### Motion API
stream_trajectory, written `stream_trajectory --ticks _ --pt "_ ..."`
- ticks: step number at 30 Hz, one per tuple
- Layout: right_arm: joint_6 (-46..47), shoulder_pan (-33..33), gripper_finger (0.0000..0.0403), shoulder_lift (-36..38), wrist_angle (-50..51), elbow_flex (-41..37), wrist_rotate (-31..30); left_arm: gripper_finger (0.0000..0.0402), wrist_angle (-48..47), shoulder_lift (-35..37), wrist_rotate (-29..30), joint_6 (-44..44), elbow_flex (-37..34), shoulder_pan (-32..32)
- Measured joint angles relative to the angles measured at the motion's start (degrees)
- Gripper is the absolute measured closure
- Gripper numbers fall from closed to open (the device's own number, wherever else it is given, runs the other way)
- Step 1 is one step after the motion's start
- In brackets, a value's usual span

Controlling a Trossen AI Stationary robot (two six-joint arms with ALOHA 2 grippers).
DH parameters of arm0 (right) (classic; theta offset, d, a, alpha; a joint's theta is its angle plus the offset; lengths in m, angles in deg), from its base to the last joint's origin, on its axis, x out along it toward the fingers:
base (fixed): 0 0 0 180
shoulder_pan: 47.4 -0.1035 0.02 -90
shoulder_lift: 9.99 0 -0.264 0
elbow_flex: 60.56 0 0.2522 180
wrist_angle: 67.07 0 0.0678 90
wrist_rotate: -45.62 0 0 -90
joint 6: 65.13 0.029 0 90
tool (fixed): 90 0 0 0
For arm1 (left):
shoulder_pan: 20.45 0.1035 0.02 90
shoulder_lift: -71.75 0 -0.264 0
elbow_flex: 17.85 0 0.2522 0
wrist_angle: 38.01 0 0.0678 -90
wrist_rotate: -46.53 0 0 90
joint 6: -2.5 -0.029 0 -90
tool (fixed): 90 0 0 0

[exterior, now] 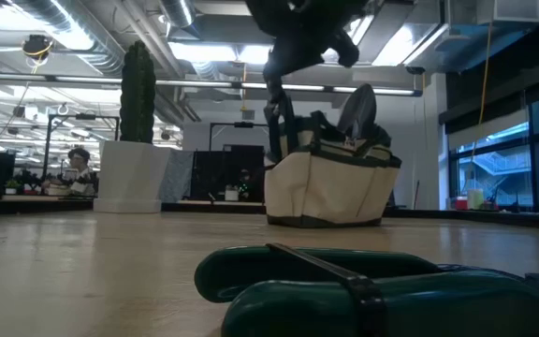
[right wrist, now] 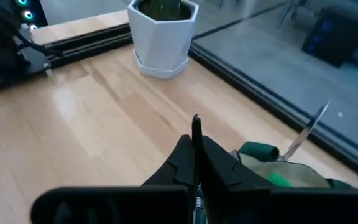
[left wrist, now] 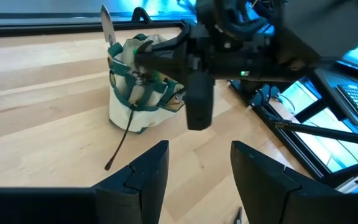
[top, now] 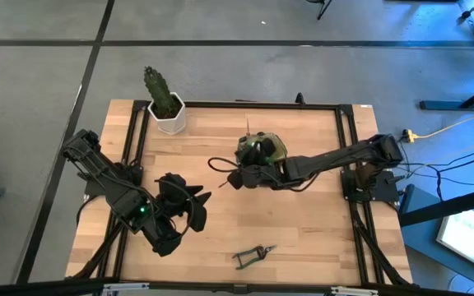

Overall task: Pick & Place Garden tools in Gardening bag
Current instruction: Put the top shear scissor into the gardening bag

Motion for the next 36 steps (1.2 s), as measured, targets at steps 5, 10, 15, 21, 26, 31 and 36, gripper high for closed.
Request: stream_trajectory --ticks 5,10,15,21,26,31,36 --pt "1.50 0.32 0.0396 -1.19 -0.63 0.01 1.10 0.0233 -0.32 -0.01 -0.76 0.00 0.00 0.00" --pt "1.83 0.41 0.0396 -1.21 -0.64 0.01 0.42 0.0233 -0.43 -0.02 -1.17 0.00 0.00 0.00" --pt "1.88 0.60 0.0396 -1.21 -0.28 0.01 0.37 0.0233 -0.63 -0.01 -1.19 0.00 0.00 0.00" --pt "1.96 1.12 0.0396 -2.10 0.13 0.01 2.28 0.0233 -0.63 -0.02 -1.19 0.00 0.00 0.00" --pt "3.12 1.50 0.0396 -4.45 0.20 0.05 3.70 0.0233 -0.62 -0.02 -1.28 0.07 0.00 0.00" --pt "3.31 1.55 0.0396 -5.50 0.15 0.05 4.23 0.0233 -0.61 -0.02 -2.70 0.13 0.00 0.00" --pt "2.15 1.17 0.0396 -3.43 0.18 -0.19 3.15 0.0233 -0.62 -0.02 -2.70 0.11 0.00 0.00"
